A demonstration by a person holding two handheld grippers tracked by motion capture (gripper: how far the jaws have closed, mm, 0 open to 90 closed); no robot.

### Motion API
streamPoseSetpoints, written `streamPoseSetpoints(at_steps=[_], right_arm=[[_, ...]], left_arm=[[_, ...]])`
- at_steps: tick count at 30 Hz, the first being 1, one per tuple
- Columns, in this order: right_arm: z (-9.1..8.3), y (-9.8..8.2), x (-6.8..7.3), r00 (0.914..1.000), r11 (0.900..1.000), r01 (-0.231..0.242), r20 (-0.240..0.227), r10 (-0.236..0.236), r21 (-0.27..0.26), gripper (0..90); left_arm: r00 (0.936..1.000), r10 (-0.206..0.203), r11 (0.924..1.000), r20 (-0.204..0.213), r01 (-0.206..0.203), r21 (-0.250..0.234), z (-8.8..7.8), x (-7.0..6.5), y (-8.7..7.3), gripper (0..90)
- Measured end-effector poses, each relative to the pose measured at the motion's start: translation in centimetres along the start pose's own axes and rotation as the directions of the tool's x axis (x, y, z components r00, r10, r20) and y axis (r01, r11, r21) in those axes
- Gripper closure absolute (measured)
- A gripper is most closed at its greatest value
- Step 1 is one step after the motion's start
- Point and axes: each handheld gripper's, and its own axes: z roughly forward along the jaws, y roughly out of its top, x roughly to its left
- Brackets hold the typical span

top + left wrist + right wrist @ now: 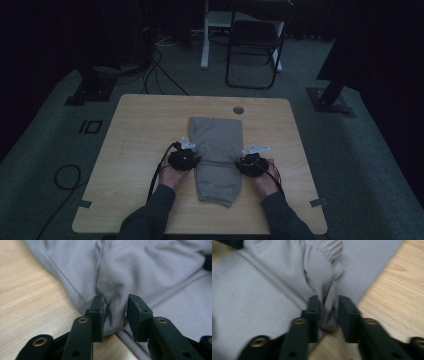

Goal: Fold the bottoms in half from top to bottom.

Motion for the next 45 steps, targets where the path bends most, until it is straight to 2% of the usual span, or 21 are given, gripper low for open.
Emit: streamPoseSetpoints(at_steps=[2, 5, 6, 7, 10, 12, 15, 16, 19, 20, 22, 24, 25, 27, 29, 30, 31, 33, 37, 40, 45], right_arm=[[-0.8, 0.2, -0.1, 0.9999, 0.999, 0.01, -0.013, -0.011, -0.033, 59.1], [-1.8, 0.9, -0.4, 0.9999, 0.996, -0.002, -0.014, 0.001, -0.087, 57.5], [-1.8, 0.9, -0.4, 0.9999, 0.996, -0.002, -0.014, 0.001, -0.087, 57.5], [-2.0, 1.7, -0.9, 0.9996, 0.994, -0.027, -0.012, 0.026, -0.106, 64.7], [-1.2, 2.7, -1.6, 0.9987, 0.995, -0.049, 0.013, 0.05, -0.092, 80.3], [-0.1, 3.2, -2.0, 0.9976, 0.996, -0.066, 0.018, 0.067, -0.067, 83.3], [1.7, 3.7, -2.4, 0.9951, 0.995, -0.094, 0.03, 0.095, -0.025, 84.2], [2.2, 3.7, -2.5, 0.9944, 0.995, -0.101, 0.031, 0.101, -0.013, 84.4], [3.2, 3.7, -2.7, 0.9925, 0.993, -0.12, 0.026, 0.12, 0.012, 84.5], [3.9, 3.6, -2.9, 0.9896, 0.989, -0.144, 0.012, 0.143, 0.032, 84.9], [3.9, 3.5, -3.2, 0.9835, 0.983, -0.181, -0.009, 0.181, 0.022, 83.6], [3.7, 3.5, -3.6, 0.9763, 0.976, -0.216, -0.012, 0.216, 0.012, 73.7], [3.4, 3.4, -3.8, 0.9713, 0.971, -0.237, -0.012, 0.237, -0.002, 70.6], [2.6, 3.5, -4.3, 0.9545, 0.954, -0.296, -0.057, 0.293, -0.045, 67.3], [2.4, 3.6, -4.4, 0.9517, 0.951, -0.303, -0.07, 0.299, -0.059, 64.7], [2.0, 3.9, -4.4, 0.948, 0.947, -0.31, -0.101, 0.302, -0.078, 59.6], [1.9, 4.0, -4.3, 0.9468, 0.947, -0.311, -0.113, 0.301, -0.084, 58.3], [2.1, 4.4, -4.0, 0.9455, 0.947, -0.311, -0.13, 0.299, -0.084, 57.2], [3.2, 4.8, -3.6, 0.9432, 0.95, -0.312, -0.132, 0.305, -0.035, 57.1], [4.2, 4.8, -3.5, 0.9387, 0.947, -0.32, -0.131, 0.319, 0.013, 57.7], [5.0, 4.6, -3.7, 0.9127, 0.93, -0.362, -0.179, 0.367, 0.062, 58.9]], left_arm=[[1.0, -0.005, 0.9996, -0.003, 0.005, -0.028, -0.9, 0.4, 0.4, 64.4], [0.9995, -0.03, 0.9985, -0.011, 0.029, -0.046, -1.4, 1.3, 1.3, 64.1], [0.9995, -0.03, 0.9985, -0.011, 0.029, -0.046, -1.4, 1.3, 1.3, 64.2], [0.9989, -0.045, 0.9977, -0.017, 0.044, -0.052, -1.2, 1.9, 2.1, 65.0], [0.9983, -0.042, 0.9986, -0.041, 0.041, -0.035, -0.1, 2.3, 3.0, 80.4], [0.9975, -0.05, 0.9987, -0.051, 0.05, -0.015, 0.8, 2.5, 3.5, 87.3], [0.9971, -0.057, 0.9984, -0.051, 0.057, 0.005, 1.9, 2.6, 3.9, 87.7], [0.9981, -0.042, 0.9985, -0.046, 0.043, 0.034, 3.1, 2.4, 4.1, 87.7], [0.9985, -0.03, 0.9979, -0.045, 0.033, 0.056, 3.8, 2.3, 4.1, 87.1], [0.9985, -0.032, 0.9965, -0.044, 0.035, 0.075, 4.5, 2.2, 3.9, 87.1], [0.9985, -0.037, 0.9962, -0.04, 0.04, 0.078, 4.6, 2.3, 3.8, 86.6], [0.9986, -0.036, 0.9966, -0.038, 0.039, 0.072, 4.4, 2.4, 3.8, 84.4], [0.9986, -0.036, 0.9966, -0.038, 0.039, 0.072, 4.4, 2.4, 3.8, 83.9], [0.9981, -0.046, 0.9979, -0.041, 0.048, 0.043, 3.5, 2.5, 4.0, 82.9], [0.9977, -0.051, 0.9981, -0.045, 0.053, 0.031, 3.2, 2.6, 4.1, 81.2], [0.9963, -0.07, 0.9975, -0.049, 0.07, 0.0, 2.6, 2.7, 4.3, 80.6], [0.9963, -0.07, 0.9975, -0.049, 0.07, 0.0, 2.6, 2.7, 4.3, 79.7], [0.9946, -0.103, 0.994, -0.014, 0.102, -0.039, 2.1, 2.8, 4.6, 75.1], [0.9961, -0.088, 0.9956, 0.012, 0.088, -0.032, 2.7, 2.1, 4.8, 63.3], [0.9952, -0.097, 0.9953, 0.016, 0.097, -0.005, 3.5, 2.0, 4.5, 60.6], [0.9954, -0.093, 0.9951, 0.025, 0.092, 0.037, 4.3, 2.1, 4.2, 63.8]])
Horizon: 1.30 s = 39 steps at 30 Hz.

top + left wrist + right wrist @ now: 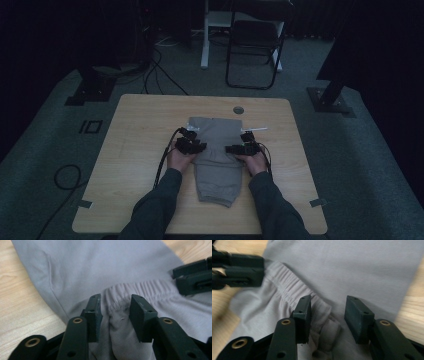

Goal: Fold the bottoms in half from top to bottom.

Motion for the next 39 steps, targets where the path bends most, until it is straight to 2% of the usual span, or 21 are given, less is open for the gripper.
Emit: streamPoseSetpoints(at_steps=[1, 2, 4, 10, 15, 19, 21, 22, 23, 26, 27, 28, 29, 30, 33, 35, 36, 37, 39], right_arm=[[0.0, 0.0, 0.0, 1.0, 1.0, 0.0, 0.0, 0.0, 0.0, 58.9], [0.0, 0.1, -0.2, 0.9994, 1.0, -0.014, -0.031, 0.014, 0.008, 66.3], [-0.1, 0.1, -0.2, 0.999, 1.0, -0.011, -0.044, 0.011, 0.007, 72.3], [-1.1, -0.2, 1.1, 0.995, 0.995, 0.099, -0.01, -0.099, -0.029, 78.4], [-2.1, -0.9, 1.8, 0.9892, 0.989, 0.143, -0.027, -0.144, -0.047, 80.1], [-2.3, -1.7, 2.3, 0.9817, 0.981, 0.19, -0.009, -0.19, -0.036, 79.7], [-2.4, -1.9, 2.5, 0.9799, 0.979, 0.199, -0.005, -0.199, -0.037, 77.6], [-2.4, -2.0, 2.5, 0.9788, 0.978, 0.205, 0.01, -0.205, -0.038, 73.1], [-2.4, -1.9, 2.4, 0.9788, 0.978, 0.204, 0.026, -0.203, -0.044, 67.2], [-2.1, -1.4, 1.3, 0.9912, 0.989, 0.129, 0.038, -0.127, -0.068, 55.3], [-1.9, -1.1, 1.0, 0.9945, 0.993, 0.102, 0.029, -0.1, -0.062, 52.9], [-1.9, -1.1, 1.0, 0.9945, 0.993, 0.102, 0.029, -0.1, -0.062, 52.9], [-1.3, -0.8, 0.5, 0.9971, 0.996, 0.074, 0.019, -0.073, -0.043, 50.8], [-1.0, -0.7, 0.5, 0.9971, 0.997, 0.073, 0.022, -0.072, -0.029, 49.6], [-0.3, -0.5, 0.5, 0.9982, 0.999, 0.053, 0.028, -0.053, -0.004, 49.3], [-0.3, -0.4, 0.5, 0.9988, 0.999, 0.042, 0.024, -0.042, -0.006, 49.4], [-0.1, -0.3, 0.4, 0.9996, 1.0, 0.03, -0.002, -0.03, 0.007, 53.4], [0.0, -0.2, 0.4, 0.9996, 1.0, 0.025, -0.014, -0.025, 0.012, 55.2], [0.0, -0.1, 0.5, 0.9992, 0.999, 0.019, -0.036, -0.018, 0.026, 64.1]], left_arm=[[1.0, 0.0, 1.0, 0.0, 0.0, 0.0, 0.0, 0.0, 0.0, 66.3], [0.9999, 0.015, 0.9999, 0.004, -0.015, 0.006, 0.1, -0.3, 0.0, 69.7], [0.9993, 0.038, 0.9993, -0.006, -0.038, 0.006, -0.1, -0.6, 0.0, 72.2], [0.998, 0.061, 0.9978, 0.012, -0.061, -0.027, -1.4, -1.4, -0.2, 83.2], [0.9961, 0.083, 0.9961, 0.031, -0.081, -0.035, -2.1, -2.3, -1.1, 84.4], [0.9948, 0.093, 0.9955, 0.041, -0.092, -0.022, -2.2, -2.7, -2.1, 84.5], [0.993, 0.113, 0.9935, 0.034, -0.113, -0.005, -2.1, -2.9, -2.5, 84.4], [0.9922, 0.122, 0.9925, 0.026, -0.122, 0.001, -2.0, -2.9, -2.6, 84.3], [0.9924, 0.121, 0.9927, 0.025, -0.121, 0.006, -1.8, -2.9, -2.6, 84.3], [0.993, 0.116, 0.9931, 0.022, -0.116, 0.015, -1.5, -2.8, -2.7, 84.3], [0.9933, 0.114, 0.9932, 0.019, -0.115, 0.019, -1.4, -2.8, -2.7, 84.4], [0.9933, 0.114, 0.9932, 0.019, -0.115, 0.019, -1.4, -2.8, -2.7, 84.3], [0.9929, 0.119, 0.9924, 0.012, -0.119, 0.031, -1.1, -2.8, -2.8, 84.4], [0.9928, 0.12, 0.9922, 0.008, -0.12, 0.033, -0.9, -2.8, -2.8, 84.3], [0.9934, 0.115, 0.9928, 0.007, -0.115, 0.033, -0.8, -2.7, -2.9, 84.4], [0.9932, 0.116, 0.9926, 0.007, -0.116, 0.034, -0.8, -2.7, -2.9, 84.5], [0.9929, 0.119, 0.9922, 0.007, -0.119, 0.035, -0.8, -2.7, -2.9, 84.6], [0.9928, 0.12, 0.9921, 0.004, -0.12, 0.037, -0.8, -2.7, -2.9, 84.6], [0.9924, 0.123, 0.9917, 0.001, -0.123, 0.038, -0.8, -2.8, -2.9, 84.7]])
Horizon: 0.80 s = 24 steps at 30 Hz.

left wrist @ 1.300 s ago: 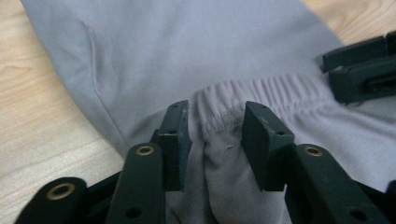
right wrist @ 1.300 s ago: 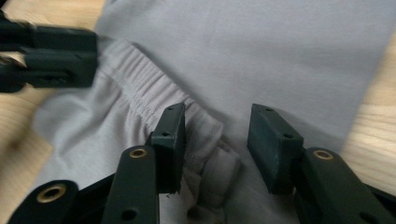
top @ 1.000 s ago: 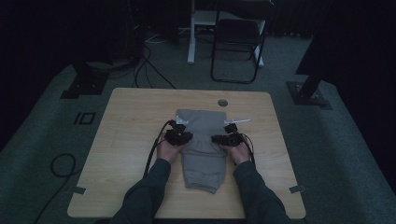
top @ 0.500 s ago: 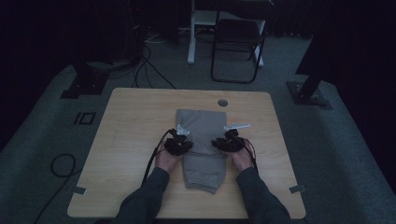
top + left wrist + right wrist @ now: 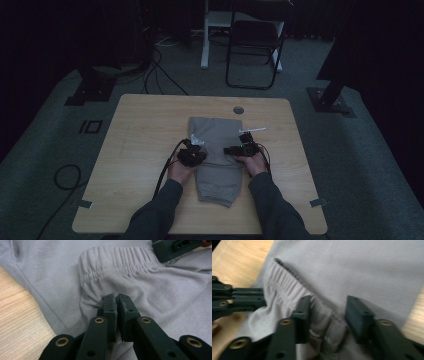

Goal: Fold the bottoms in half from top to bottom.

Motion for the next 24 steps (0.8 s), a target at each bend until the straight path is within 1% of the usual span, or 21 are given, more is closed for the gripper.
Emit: streamPoseSetpoints(at_steps=[1, 3, 4, 5, 6, 8, 10, 12, 15, 16, 17, 18, 19, 20, 21, 24], right_arm=[[0.0, 0.0, 0.1, 1.0, 1.0, 0.005, -0.005, -0.005, 0.0, 67.6], [-0.3, -0.1, 0.3, 0.9997, 1.0, 0.025, 0.006, -0.025, -0.009, 74.5], [-0.3, -0.1, 0.3, 0.9997, 1.0, 0.025, 0.006, -0.025, -0.009, 74.5], [-0.6, -0.2, 0.8, 0.9983, 0.998, 0.056, 0.017, -0.056, -0.028, 77.7], [-0.7, -0.3, 1.0, 0.9973, 0.997, 0.07, 0.022, -0.069, -0.031, 78.5], [-1.0, -0.6, 1.4, 0.9938, 0.993, 0.108, 0.034, -0.106, -0.044, 79.3], [-1.3, -1.0, 1.8, 0.9901, 0.988, 0.139, 0.03, -0.137, -0.063, 79.6], [-1.5, -1.3, 2.1, 0.9854, 0.982, 0.17, 0.031, -0.168, -0.079, 79.7], [-1.9, -1.8, 2.6, 0.9765, 0.973, 0.215, 0.036, -0.213, -0.087, 79.7], [-1.9, -1.8, 2.6, 0.9765, 0.973, 0.215, 0.036, -0.213, -0.087, 79.7], [-2.2, -2.1, 2.8, 0.9712, 0.967, 0.238, 0.034, -0.236, -0.095, 79.6], [-2.2, -2.1, 2.8, 0.9712, 0.967, 0.238, 0.034, -0.236, -0.095, 79.6], [-2.4, -2.4, 3.1, 0.9644, 0.958, 0.265, 0.031, -0.263, -0.107, 79.6], [-2.6, -2.5, 3.2, 0.9591, 0.953, 0.283, 0.032, -0.281, -0.109, 79.6], [-2.7, -2.7, 3.4, 0.9545, 0.948, 0.298, 0.029, -0.297, -0.114, 79.6], [-3.0, -3.2, 3.7, 0.9402, 0.932, 0.34, 0.022, -0.34, -0.124, 79.7]], left_arm=[[1.0, 0.0, 1.0, -0.002, 0.0, 0.0, 0.0, -0.1, 0.0, 84.7], [1.0, 0.0, 1.0, -0.002, 0.0, -0.001, 0.0, -0.1, 0.0, 84.6], [1.0, -0.001, 1.0, -0.001, 0.001, -0.003, 0.0, -0.1, -0.1, 84.6], [1.0, -0.001, 1.0, 0.002, 0.001, 0.0, 0.0, 0.0, -0.1, 84.4], [1.0, -0.001, 1.0, 0.002, 0.001, 0.0, 0.0, 0.0, -0.1, 83.8], [0.9998, -0.008, 0.9999, 0.017, 0.008, -0.007, -0.4, 0.0, 0.0, 80.1], [0.9998, -0.011, 0.9993, 0.017, 0.011, -0.036, -0.9, 0.1, 0.2, 77.6], [0.9996, -0.024, 0.9977, 0.013, 0.025, -0.064, -1.6, 0.3, 0.6, 76.3], [0.9988, -0.049, 0.9933, -0.002, 0.049, -0.105, -2.4, 1.0, 1.6, 73.6], [0.9988, -0.049, 0.9933, -0.002, 0.049, -0.105, -2.4, 1.0, 1.6, 72.8], [0.9978, -0.063, 0.9906, -0.021, 0.06, -0.123, -2.8, 1.4, 2.4, 72.3], [0.9978, -0.063, 0.9906, -0.021, 0.06, -0.123, -2.8, 1.4, 2.4, 71.6], [0.9968, -0.073, 0.9898, -0.033, 0.068, -0.125, -2.8, 1.8, 3.0, 70.7], [0.9968, -0.073, 0.9898, -0.033, 0.068, -0.125, -2.8, 1.8, 3.0, 70.3], [0.996, -0.077, 0.9905, -0.046, 0.071, -0.118, -2.4, 2.1, 3.6, 70.2], [0.9931, -0.095, 0.9914, -0.069, 0.088, -0.097, -1.4, 2.6, 4.3, 69.0]])
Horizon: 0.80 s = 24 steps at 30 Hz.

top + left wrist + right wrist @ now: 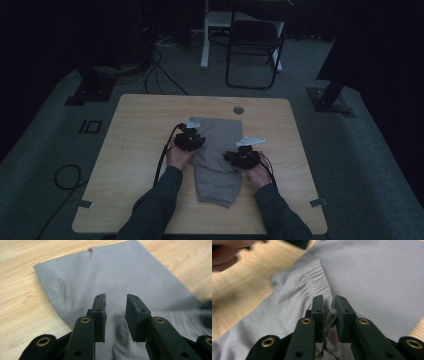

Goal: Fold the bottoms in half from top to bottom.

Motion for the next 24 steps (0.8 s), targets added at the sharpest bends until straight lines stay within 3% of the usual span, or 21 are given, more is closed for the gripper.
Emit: streamPoseSetpoints(at_steps=[3, 6, 12, 14, 18, 21, 24], right_arm=[[-0.3, -0.3, 0.4, 0.9992, 0.999, 0.039, -0.009, -0.039, -0.005, 79.8], [-0.6, -0.6, 0.6, 0.9974, 0.998, 0.061, -0.036, -0.062, -0.018, 79.9], [-1.2, -1.0, 0.8, 0.9927, 0.995, 0.096, -0.072, -0.097, -0.011, 74.5], [-1.6, -1.0, 0.5, 0.9917, 0.997, 0.08, -0.1, -0.081, -0.018, 69.0], [-2.2, -0.8, 0.1, 0.9925, 0.997, 0.045, -0.112, -0.051, -0.055, 63.4], [-2.5, -0.7, -0.3, 0.9968, 0.997, -0.004, -0.08, -0.002, -0.074, 61.9], [-2.2, -0.8, -1.1, 0.9984, 0.998, -0.052, -0.025, 0.051, -0.047, 61.7]], left_arm=[[0.9999, -0.015, 0.9986, -0.005, 0.015, 0.051, 1.6, 0.3, 0.0, 68.6], [0.9999, -0.007, 0.9934, 0.014, 0.005, 0.115, 3.0, 0.1, -0.7, 68.6], [0.9962, 0.008, 0.9947, 0.087, -0.017, 0.101, 2.0, -0.6, -1.7, 68.8], [0.9917, 0.021, 0.9966, 0.127, -0.031, 0.077, 0.8, -1.2, -2.5, 68.7], [0.9868, 0.042, 0.9971, 0.156, -0.051, 0.056, -0.3, -1.9, -3.4, 68.5], [0.9848, 0.04, 0.998, 0.169, -0.048, 0.042, -0.8, -2.2, -3.9, 68.1], [0.979, 0.055, 0.9971, 0.196, -0.064, 0.04, -1.6, -3.0, -4.7, 67.9]])
